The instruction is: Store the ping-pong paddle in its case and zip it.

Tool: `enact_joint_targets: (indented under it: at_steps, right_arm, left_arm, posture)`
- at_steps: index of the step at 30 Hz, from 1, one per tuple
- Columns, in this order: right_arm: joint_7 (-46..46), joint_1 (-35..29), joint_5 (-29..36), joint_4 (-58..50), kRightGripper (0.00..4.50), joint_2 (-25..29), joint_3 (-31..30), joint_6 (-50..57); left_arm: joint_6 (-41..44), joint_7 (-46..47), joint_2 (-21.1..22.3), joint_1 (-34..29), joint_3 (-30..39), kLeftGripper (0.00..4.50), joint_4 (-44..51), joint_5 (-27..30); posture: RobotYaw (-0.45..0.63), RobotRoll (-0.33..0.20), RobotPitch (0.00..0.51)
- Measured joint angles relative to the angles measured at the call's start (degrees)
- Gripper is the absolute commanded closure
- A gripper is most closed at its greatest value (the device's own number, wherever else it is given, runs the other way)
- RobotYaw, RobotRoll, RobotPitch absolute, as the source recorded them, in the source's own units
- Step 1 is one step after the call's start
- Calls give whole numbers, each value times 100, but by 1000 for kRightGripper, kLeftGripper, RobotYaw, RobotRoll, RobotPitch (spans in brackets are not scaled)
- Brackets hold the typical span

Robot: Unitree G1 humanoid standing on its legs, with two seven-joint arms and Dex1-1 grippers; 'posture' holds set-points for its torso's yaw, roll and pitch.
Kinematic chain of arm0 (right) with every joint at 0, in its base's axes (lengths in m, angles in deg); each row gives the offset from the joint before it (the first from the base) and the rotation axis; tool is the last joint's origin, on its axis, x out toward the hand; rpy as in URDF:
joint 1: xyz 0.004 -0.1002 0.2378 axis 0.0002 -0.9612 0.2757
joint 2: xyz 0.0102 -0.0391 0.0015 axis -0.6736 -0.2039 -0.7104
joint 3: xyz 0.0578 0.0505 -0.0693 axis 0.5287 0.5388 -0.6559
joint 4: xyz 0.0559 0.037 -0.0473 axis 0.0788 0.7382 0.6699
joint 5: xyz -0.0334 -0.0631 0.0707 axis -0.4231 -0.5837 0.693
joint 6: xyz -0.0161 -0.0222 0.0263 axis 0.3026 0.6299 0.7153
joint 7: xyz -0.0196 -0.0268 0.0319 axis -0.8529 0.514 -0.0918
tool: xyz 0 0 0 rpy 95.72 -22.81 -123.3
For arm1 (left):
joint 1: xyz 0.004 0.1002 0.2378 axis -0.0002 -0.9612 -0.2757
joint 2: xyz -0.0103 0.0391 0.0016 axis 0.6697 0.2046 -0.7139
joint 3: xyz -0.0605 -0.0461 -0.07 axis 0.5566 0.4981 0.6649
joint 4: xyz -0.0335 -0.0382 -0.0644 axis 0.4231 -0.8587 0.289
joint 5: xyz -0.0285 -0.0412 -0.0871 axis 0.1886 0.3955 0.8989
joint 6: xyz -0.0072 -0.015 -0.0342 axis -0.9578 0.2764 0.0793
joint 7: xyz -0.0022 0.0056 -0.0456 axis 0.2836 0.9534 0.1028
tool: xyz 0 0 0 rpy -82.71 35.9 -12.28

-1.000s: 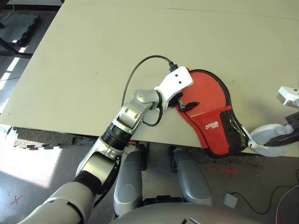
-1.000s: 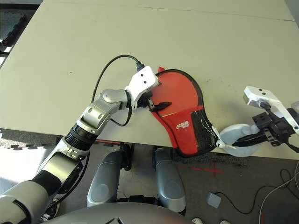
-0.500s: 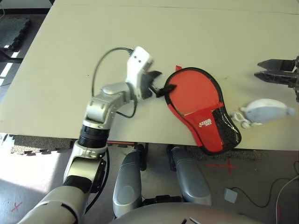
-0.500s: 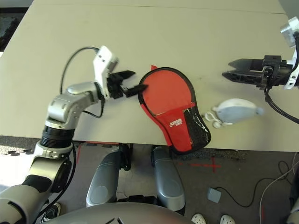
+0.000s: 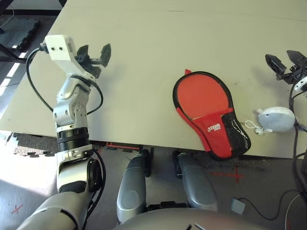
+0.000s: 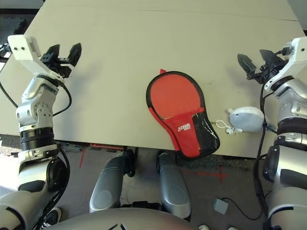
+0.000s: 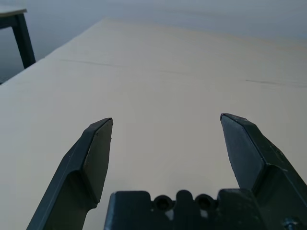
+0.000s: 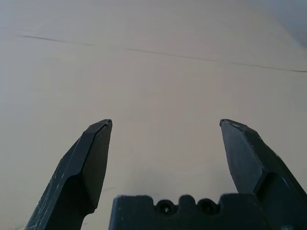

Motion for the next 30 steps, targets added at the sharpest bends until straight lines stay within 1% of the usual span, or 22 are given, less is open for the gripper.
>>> enact_joint_targets:
  at_steps: [3, 8, 12, 19, 22, 26, 30]
  right_arm:
    - [-350, 0, -124, 158, 33, -26, 26, -188]
    - [-681, 0, -245, 320, 33, -57, 62, -293]
    - [-838, 2, -289, 423, 33, -74, 79, -296]
    - [-903, 227, -359, 620, 33, -142, 81, -296]
    - [-921, 241, -412, 680, 33, -141, 81, -295]
    - [-974, 254, -455, 772, 33, -103, 86, -294]
    - [-971, 251, -479, 778, 33, -16, 171, -281]
  left_arm:
    - [-441, 112, -1, -33, -1, 0, -228, -33]
    - [-827, 178, 0, -37, -47, 0, -542, -51]
    - [-957, 226, -1, -11, -101, 0, -721, -53]
    - [-1206, 320, -54, 329, -318, 0, -1113, -105]
    - [-1363, 428, -93, 414, -431, 0, -1259, -224]
    - [-1514, 628, -294, 567, -625, 0, -1524, -383]
    - [-1722, 812, -539, 768, -881, 0, -1727, -579]
  posture:
    - [-56, 0, 198]
    - [-66, 0, 210]
    - [-72, 0, 213]
    - [-81, 0, 224]
    - [-96, 0, 234]
    - [-146, 0, 257]
    - [-153, 0, 265]
